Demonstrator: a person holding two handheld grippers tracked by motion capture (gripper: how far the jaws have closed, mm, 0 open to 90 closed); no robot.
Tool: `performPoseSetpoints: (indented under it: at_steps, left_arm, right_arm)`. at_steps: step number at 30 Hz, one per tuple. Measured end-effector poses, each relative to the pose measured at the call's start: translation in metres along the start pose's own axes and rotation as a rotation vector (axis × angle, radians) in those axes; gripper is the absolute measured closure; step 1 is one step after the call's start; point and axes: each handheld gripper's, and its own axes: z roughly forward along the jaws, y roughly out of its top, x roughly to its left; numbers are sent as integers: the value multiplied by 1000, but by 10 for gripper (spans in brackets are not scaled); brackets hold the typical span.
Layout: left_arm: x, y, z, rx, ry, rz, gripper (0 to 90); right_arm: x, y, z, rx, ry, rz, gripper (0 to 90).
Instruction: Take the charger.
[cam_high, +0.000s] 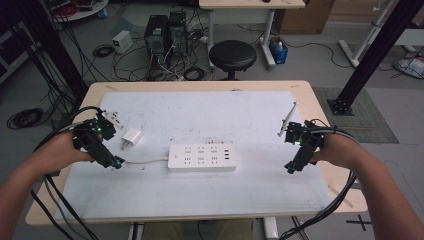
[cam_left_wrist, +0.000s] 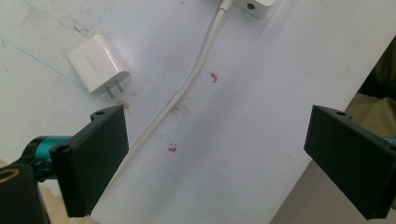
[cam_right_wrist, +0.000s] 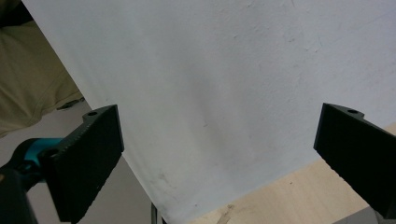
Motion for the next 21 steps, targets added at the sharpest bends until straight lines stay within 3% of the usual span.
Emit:
performPoseSetpoints:
  at_steps: [4,9,15,17,18,21]
  left_arm:
    - [5,0,-2,-8,6,-10,63]
    - [16,6,0,-17,30,-56,63]
    - [31,16,11,-26,83,-179,63]
    - [31,16,11,-26,83,-179,63]
    - [40,19,16,-52,103,-239,63]
    - [49,22,22,-70,125,-313,63]
  right_arm:
    - [-1,0,0,-10,1,-2,8]
    - [-4,-1,0,-9,3,10,8]
    - [-5,1,-1,-22,-6,40,8]
    - [-5,1,-1,-28,-9,49,8]
    - [-5,1,-1,-28,-9,49,8]
    - [-4,2,-2,-32,-9,49,8]
